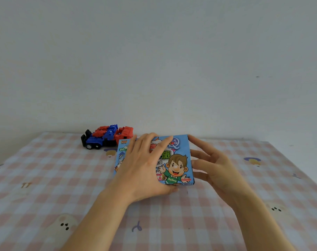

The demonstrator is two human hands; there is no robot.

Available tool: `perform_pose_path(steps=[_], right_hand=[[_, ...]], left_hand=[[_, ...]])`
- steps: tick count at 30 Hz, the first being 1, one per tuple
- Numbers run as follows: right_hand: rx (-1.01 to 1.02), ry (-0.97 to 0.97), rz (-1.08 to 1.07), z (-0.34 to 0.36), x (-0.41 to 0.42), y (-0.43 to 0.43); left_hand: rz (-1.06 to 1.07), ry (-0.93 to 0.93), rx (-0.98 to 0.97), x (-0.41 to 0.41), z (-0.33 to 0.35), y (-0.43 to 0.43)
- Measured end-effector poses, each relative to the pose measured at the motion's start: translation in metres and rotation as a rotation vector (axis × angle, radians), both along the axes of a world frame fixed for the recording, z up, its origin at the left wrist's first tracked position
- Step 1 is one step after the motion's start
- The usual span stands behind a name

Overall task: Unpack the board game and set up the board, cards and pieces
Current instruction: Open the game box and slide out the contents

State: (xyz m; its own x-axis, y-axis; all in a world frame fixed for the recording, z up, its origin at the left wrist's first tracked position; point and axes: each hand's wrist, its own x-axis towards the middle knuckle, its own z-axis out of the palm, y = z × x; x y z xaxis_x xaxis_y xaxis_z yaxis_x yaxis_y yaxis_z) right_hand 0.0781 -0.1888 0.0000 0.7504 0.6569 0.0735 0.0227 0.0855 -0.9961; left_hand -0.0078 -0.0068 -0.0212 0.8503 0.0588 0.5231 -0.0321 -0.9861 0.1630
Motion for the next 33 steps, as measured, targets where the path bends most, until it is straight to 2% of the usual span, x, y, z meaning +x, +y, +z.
perform_pose_path(steps=[4,9,15,33], right_hand=[[-0.058,-0.003,0.026,0.0,-0.001,0.0],[-0.044,-0.072,-0.206,-0.005,-0.004,0.009],[-0.05,-0.165,-0.287,-0.004,-0.009,0.014],[0.002,-0.147,-0.249,-0.005,-0.009,0.012]], left_hand=[[0.004,-0.032,-0.011,0.0,-0.001,0.0],[0.029,-0.024,-0.049,0.002,-0.002,0.001],[0.036,-0.029,-0.078,0.001,-0.001,0.002],[0.035,-0.017,-0.055,0.003,-0.003,0.002]])
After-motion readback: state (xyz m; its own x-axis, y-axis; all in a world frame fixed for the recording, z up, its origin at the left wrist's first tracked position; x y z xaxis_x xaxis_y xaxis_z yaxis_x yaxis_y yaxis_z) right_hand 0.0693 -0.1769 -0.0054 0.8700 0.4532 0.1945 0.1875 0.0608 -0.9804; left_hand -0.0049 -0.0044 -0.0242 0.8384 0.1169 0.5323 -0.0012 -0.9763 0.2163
